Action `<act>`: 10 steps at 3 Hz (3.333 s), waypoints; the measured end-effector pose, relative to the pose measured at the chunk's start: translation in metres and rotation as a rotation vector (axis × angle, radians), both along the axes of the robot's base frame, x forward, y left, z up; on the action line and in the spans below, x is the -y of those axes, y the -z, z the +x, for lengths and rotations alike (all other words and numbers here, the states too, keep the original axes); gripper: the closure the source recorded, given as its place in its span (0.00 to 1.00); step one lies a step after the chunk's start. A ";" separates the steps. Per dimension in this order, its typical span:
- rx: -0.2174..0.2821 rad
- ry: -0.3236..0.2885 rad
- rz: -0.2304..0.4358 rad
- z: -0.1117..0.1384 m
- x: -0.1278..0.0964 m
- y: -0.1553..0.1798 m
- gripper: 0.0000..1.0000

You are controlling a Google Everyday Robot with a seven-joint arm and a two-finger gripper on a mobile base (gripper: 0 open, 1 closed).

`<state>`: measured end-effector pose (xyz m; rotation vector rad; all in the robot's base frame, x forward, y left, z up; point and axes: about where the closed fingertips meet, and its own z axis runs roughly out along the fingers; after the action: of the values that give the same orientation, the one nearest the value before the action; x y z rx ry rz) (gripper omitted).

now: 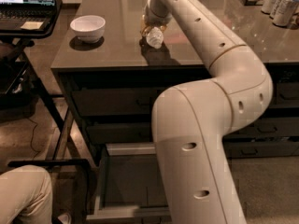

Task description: Place water bottle into bottom drawer

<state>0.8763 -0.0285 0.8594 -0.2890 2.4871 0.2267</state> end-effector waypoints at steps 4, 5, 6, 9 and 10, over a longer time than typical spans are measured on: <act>0.034 -0.097 0.043 -0.015 -0.001 -0.001 1.00; 0.034 -0.097 0.043 -0.015 -0.001 0.003 1.00; 0.078 -0.123 0.065 -0.023 0.009 -0.013 1.00; 0.077 -0.143 0.076 -0.027 0.006 -0.002 1.00; 0.077 -0.143 0.076 -0.027 0.006 0.000 1.00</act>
Offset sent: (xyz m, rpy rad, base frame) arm -0.2162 -0.0215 0.1335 0.1003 -0.0947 0.2221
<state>0.8494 -0.0343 0.8595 -0.4359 2.3776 0.3620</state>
